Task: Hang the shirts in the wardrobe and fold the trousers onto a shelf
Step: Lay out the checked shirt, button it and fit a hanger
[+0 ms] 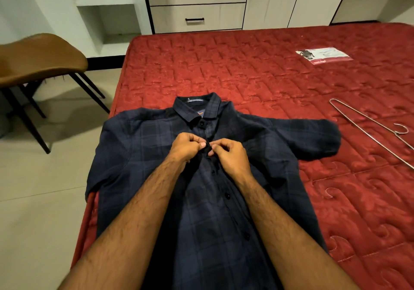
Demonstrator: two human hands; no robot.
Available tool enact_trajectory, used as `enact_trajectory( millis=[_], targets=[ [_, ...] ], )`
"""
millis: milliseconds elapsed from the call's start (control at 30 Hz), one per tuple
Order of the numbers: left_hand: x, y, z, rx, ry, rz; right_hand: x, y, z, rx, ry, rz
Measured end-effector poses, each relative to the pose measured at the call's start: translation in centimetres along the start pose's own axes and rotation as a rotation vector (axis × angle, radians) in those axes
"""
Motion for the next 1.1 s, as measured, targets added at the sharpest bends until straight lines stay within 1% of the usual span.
enact_trajectory(
  millis=[67, 167, 267, 333, 367, 433, 533, 600, 667, 733, 833, 900, 1000, 1033, 1100],
  targets=[
    [-0.1, 0.0, -0.1, -0.001, 0.045, 0.006, 0.1, 0.1, 0.0, -0.019, -0.036, -0.014],
    [0.3, 0.5, -0.1, 0.008, 0.108, 0.015, 0.1, -0.1, 0.1, 0.033, -0.021, 0.021],
    [-0.2, 0.4, 0.2, 0.094, 0.068, -0.003, 0.1, -0.2, 0.1, 0.073, 0.095, 0.084],
    [-0.7, 0.1, 0.3, 0.152, 0.044, -0.031, 0.0, -0.2, 0.1, 0.064, 0.117, 0.104],
    [-0.8, 0.1, 0.4, 0.156, 0.048, -0.033, 0.0, -0.3, 0.1, 0.059, 0.122, 0.114],
    [-0.6, 0.0, 0.5, 0.128, 0.074, -0.02, -0.1, -0.4, 0.2, 0.051, 0.138, 0.14],
    [0.0, 0.0, 0.2, 0.024, 0.038, -0.013, -0.2, -0.9, 0.5, 0.046, 0.161, 0.21],
    [0.1, -0.1, 0.2, -0.048, 0.007, 0.006, -0.2, -1.3, 0.7, 0.02, 0.165, 0.243],
    [-0.1, -0.1, 0.1, -0.074, 0.014, 0.043, -0.3, -1.7, 0.9, -0.015, 0.18, 0.258],
    [-0.3, 0.2, 0.1, -0.032, -0.007, 0.093, -0.3, -2.0, 0.9, -0.052, 0.194, 0.262],
    [-0.6, 1.0, 0.2, 0.125, -0.176, 0.124, -0.3, -2.2, 0.9, -0.097, 0.182, 0.273],
    [-0.5, 1.4, 0.2, 0.182, -0.224, 0.12, -0.3, -2.1, 0.7, -0.085, 0.104, 0.266],
    [-0.1, 1.9, -0.1, 0.22, -0.191, 0.132, 0.0, -1.7, -0.6, -0.102, -0.166, 0.205],
    [0.0, 2.1, -0.3, 0.245, -0.164, 0.171, 0.2, -1.6, -1.6, -0.108, -0.274, 0.181],
    [0.4, 2.9, -0.4, 0.315, -0.172, 0.33, 0.3, -1.3, -4.8, -0.074, -0.384, 0.092]
  ],
)
Point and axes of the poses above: each hand's wrist, its own y-axis away from the middle knuckle, its own z-axis out of the palm, x = y × z, the point moved 3 cm from there along -y, towards the middle knuckle
